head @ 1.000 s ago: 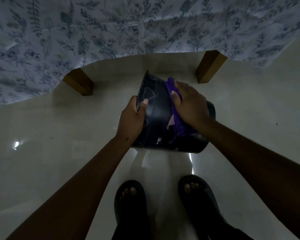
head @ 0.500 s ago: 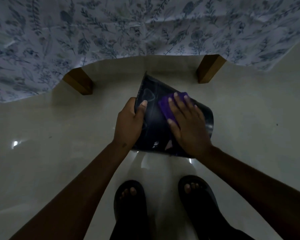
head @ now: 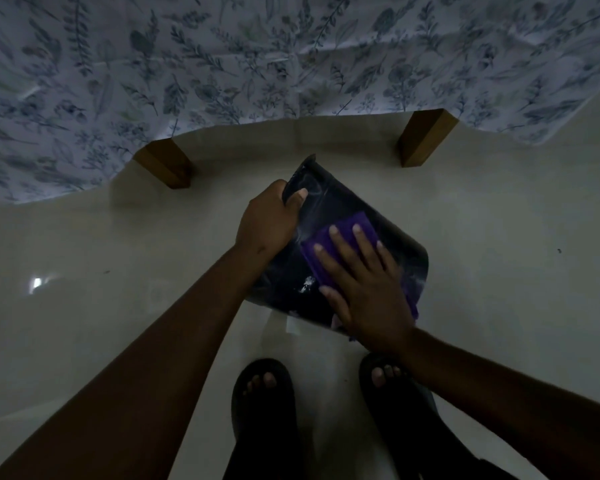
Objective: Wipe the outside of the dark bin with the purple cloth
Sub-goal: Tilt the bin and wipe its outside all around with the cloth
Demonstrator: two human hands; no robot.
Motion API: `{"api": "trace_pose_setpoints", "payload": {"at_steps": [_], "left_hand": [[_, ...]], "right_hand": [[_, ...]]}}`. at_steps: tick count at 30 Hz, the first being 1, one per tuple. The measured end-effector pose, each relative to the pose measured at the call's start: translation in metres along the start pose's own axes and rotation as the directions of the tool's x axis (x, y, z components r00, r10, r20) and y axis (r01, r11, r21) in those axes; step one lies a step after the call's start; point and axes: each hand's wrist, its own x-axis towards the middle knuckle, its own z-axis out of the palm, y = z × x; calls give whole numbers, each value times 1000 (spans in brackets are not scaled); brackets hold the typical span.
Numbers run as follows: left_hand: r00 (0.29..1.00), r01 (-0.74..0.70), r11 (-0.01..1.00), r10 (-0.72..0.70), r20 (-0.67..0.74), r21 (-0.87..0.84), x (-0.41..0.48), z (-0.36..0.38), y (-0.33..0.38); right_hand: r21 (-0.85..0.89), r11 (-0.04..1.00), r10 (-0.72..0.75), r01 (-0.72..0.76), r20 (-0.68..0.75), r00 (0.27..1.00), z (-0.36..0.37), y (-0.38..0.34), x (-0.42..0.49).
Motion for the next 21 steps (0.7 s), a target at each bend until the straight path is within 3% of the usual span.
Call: {"api": "trace_pose_setpoints", "payload": {"at_steps": [2,5,8,10,12,15,18,21], "left_hand": [[1000,-9,1000,9,9,-12,1,0,3],[1000,-11,1000,12,23,-22,0,-1,1],[1000,-13,1000,13,7,4,-2,0,-1],[1000,6,999,-6,-2,48,1,1,-1],[1000,25,995,-26,7,92,6,1,-1],[999,46,992,-49,19,119,12,2,0],[998,49,993,-52,20,111,13,3,5],[999,44,996,-43,13,-72,4,-2,9]], "right_hand": [[32,999,30,-28,-38,999,0,2,4],[127,973,206,-195,-77,976,-6,22,48],[363,848,371,-386,114,922,-9,56,96],[391,802,412,-451,184,892,-11,60,106],[316,844,426,-433,97,900,-12,43,91],[123,947,295,-296,23,955,-10,-1,34],[29,980,197,-197,-16,980,-5,-9,13],[13,980,199,-199,-32,979,-9,14,34]]}}
